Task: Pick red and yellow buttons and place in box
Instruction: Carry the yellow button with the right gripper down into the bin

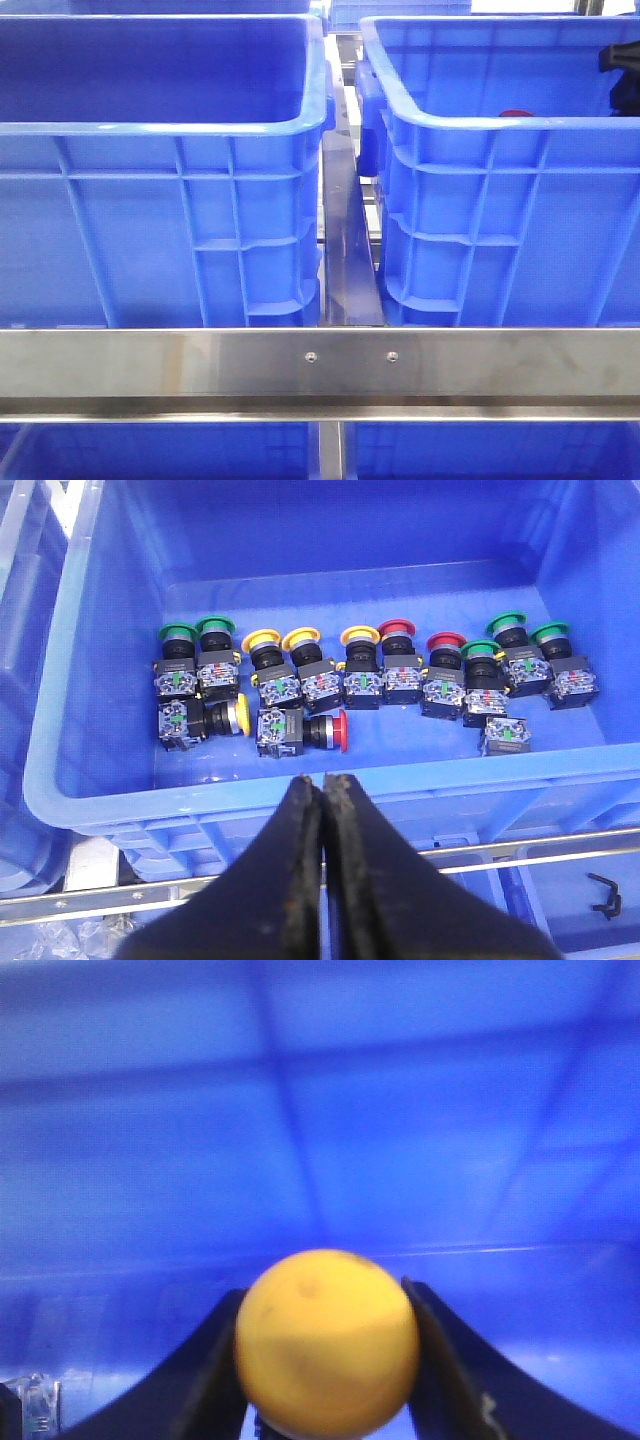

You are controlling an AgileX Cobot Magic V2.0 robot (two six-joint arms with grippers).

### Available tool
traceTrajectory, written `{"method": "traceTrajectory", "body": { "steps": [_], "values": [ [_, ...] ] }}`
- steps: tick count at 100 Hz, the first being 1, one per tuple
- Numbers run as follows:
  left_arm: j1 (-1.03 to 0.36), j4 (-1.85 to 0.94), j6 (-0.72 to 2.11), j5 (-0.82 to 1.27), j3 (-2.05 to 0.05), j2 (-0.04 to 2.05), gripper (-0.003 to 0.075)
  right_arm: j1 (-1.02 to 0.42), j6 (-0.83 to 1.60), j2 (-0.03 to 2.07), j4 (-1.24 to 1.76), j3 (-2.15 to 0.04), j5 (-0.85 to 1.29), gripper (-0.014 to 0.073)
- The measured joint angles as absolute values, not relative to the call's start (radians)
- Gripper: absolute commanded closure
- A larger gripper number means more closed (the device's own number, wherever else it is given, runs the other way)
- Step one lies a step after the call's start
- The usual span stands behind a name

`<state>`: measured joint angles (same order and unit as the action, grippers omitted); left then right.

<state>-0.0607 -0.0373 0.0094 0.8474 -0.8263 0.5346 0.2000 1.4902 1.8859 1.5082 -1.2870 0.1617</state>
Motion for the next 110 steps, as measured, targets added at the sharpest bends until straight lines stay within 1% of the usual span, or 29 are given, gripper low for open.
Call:
{"method": "traceTrajectory", "body": {
  "steps": [26, 37, 44, 49, 56, 61, 68, 73, 88, 110],
  "values": [
    [-0.061, -0.037, 0.009, 0.847, -0.826, 0.535, 0.0739, 0.200, 1.493, 1.931, 1.508, -1.297, 0.175, 0.0452],
    [-0.061, -0.037, 0.009, 0.847, -0.826, 0.535, 0.0739, 0.200, 1.493, 1.949, 1.511, -1.303, 0.179, 0.0430],
    [-0.061, -0.037, 0.009, 0.847, -0.826, 0.535, 0.0739, 0.200, 1.493, 1.949, 1.516, -1.303, 0.181, 0.0366],
    [-0.061, -0.037, 0.009, 0.847, -0.826, 0.535, 0.0739, 0.200, 1.493, 1.949, 1.516, -1.303, 0.181, 0.0300],
    [-0.061, -0.037, 0.009, 0.847, -0.826, 0.535, 0.0739, 0.200, 1.493, 1.949, 1.516, -1.303, 0.181, 0.0187],
    [-0.061, -0.037, 0.009, 0.847, -0.826, 0.535, 0.0739, 0.200, 1.493, 1.954, 1.516, -1.303, 0.181, 0.0129],
    [-0.061, -0.037, 0.009, 0.847, -0.826, 0.535, 0.0739, 0.200, 1.493, 1.962, 1.516, -1.303, 0.183, 0.0076],
    [-0.061, -0.037, 0.009, 0.847, -0.826, 0.535, 0.0739, 0.200, 1.493, 1.964, 1.516, -1.301, 0.183, 0.0060],
    [-0.061, -0.037, 0.009, 0.847, -0.826, 0.535, 0.0739, 0.200, 1.493, 1.941, 1.516, -1.301, 0.183, 0.0062],
    [-0.061, -0.037, 0.009, 0.847, -0.826, 0.535, 0.0739, 0.200, 1.493, 1.809, 1.516, -1.267, 0.183, 0.0064]
  ]
}}
